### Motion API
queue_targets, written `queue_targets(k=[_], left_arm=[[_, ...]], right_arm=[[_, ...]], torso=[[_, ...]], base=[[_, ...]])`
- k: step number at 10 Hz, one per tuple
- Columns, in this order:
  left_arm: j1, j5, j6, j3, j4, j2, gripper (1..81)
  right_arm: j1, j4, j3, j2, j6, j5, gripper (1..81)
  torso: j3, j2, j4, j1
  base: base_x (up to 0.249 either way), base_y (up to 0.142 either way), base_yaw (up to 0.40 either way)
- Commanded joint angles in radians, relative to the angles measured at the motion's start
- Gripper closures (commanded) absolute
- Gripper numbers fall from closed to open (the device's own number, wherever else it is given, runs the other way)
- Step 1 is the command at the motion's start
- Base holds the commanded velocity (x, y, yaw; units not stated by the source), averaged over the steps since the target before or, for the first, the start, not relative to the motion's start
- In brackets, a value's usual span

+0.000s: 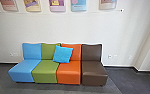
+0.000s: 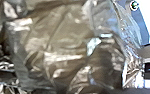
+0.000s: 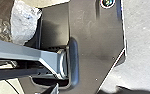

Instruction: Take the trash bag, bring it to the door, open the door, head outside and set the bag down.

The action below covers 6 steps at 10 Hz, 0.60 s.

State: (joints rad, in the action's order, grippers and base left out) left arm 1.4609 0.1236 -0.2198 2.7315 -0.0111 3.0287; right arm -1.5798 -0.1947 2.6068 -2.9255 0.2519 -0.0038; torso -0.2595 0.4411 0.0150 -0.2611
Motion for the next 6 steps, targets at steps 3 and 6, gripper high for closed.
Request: queue_targets(k=[3, 6], left_arm=[[-0.038, 0.065, -0.006, 0.002, -0.010, 0.003, 81.1], [-0.041, 0.059, -0.004, 0.002, -0.009, -0.002, 81.1]], right_arm=[[0.031, 0.001, -0.001, 0.001, 0.001, -0.061, 1.0], [0.034, 0.001, -0.001, 0.000, 0.003, -0.061, 1.0]], torso=[[0.155, -0.160, 0.000, 0.097], [0.144, -0.254, 0.000, 0.147]], base=[[0.000, 0.000, 0.000], [0.000, 0.000, 0.000]])
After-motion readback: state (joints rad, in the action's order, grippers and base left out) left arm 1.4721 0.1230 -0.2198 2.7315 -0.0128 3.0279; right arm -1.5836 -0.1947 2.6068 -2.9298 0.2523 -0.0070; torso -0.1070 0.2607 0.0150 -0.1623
